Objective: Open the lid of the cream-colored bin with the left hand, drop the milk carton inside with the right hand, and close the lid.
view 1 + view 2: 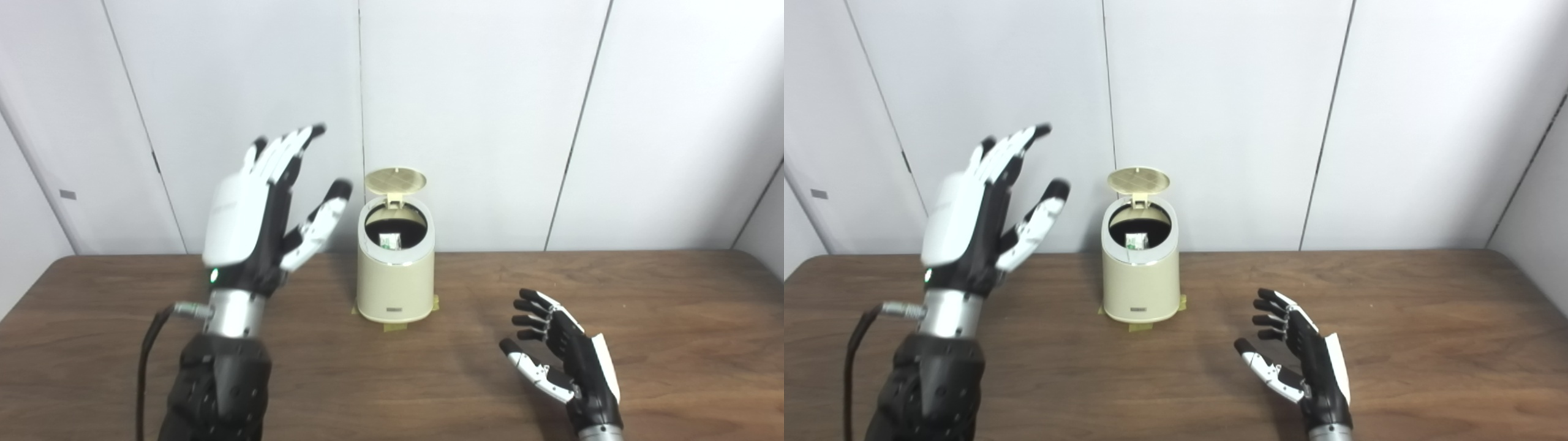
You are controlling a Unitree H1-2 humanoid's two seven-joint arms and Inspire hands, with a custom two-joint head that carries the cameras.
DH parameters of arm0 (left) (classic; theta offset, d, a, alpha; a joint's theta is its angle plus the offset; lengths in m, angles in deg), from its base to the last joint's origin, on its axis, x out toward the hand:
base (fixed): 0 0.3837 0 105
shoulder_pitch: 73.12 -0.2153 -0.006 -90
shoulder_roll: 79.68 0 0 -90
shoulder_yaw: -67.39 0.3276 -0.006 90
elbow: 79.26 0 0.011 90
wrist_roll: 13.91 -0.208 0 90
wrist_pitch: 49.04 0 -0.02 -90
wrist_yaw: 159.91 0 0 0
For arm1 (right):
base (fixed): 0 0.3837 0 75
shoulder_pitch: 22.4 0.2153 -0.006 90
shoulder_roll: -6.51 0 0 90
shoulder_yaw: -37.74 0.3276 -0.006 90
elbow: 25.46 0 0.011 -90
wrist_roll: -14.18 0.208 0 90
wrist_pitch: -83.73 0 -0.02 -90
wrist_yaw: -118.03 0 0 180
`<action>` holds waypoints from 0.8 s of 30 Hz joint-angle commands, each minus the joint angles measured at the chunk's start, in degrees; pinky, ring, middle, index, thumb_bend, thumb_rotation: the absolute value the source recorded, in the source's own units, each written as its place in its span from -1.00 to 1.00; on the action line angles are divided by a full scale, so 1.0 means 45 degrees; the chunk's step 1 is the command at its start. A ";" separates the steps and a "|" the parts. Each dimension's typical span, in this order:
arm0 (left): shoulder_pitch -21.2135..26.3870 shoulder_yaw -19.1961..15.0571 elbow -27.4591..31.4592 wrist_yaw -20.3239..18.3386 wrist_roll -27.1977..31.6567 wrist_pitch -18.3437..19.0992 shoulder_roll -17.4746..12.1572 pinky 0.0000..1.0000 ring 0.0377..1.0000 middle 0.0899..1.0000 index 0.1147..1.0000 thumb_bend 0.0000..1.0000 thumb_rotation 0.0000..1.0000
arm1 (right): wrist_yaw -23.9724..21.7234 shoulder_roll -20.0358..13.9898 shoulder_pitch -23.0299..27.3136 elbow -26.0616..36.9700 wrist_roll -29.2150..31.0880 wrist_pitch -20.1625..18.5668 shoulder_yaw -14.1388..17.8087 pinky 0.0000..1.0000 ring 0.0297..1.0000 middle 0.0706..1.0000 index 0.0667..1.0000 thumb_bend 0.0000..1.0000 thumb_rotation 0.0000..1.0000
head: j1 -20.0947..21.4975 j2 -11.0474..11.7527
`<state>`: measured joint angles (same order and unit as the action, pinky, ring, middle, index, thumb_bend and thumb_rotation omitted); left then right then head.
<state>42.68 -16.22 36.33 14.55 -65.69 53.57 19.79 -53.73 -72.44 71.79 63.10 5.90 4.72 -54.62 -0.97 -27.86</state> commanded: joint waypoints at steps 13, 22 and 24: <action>0.4542 0.1642 -0.2754 -0.3037 -0.2631 0.1656 0.0081 1.00 0.70 0.66 0.70 0.62 1.00 | -0.0289 0.0336 -0.0081 -0.0942 0.0325 0.0280 0.0160 0.28 0.44 0.51 0.56 -0.47 -0.47 | 0.0250 0.0060; 0.6076 0.2154 -0.5823 -0.2951 -0.2809 0.1699 -0.0573 1.00 0.70 0.68 0.67 0.63 1.00 | -0.0267 0.0339 -0.0161 -0.0778 -0.0077 -0.0060 0.0109 0.28 0.44 0.50 0.54 -0.50 -0.56 | 0.0259 0.0140; 0.6288 0.2272 -0.6207 -0.2864 -0.2789 0.1754 -0.0571 0.99 0.70 0.68 0.67 0.64 1.00 | -0.0277 0.0355 -0.0189 -0.0758 -0.0105 -0.0090 0.0086 0.26 0.43 0.49 0.53 -0.49 -0.55 | 0.0276 0.0155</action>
<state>65.63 -6.28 8.09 -0.31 -77.67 61.73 16.88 -55.16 -71.66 72.39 62.17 6.45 3.54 -53.80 0.26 -27.16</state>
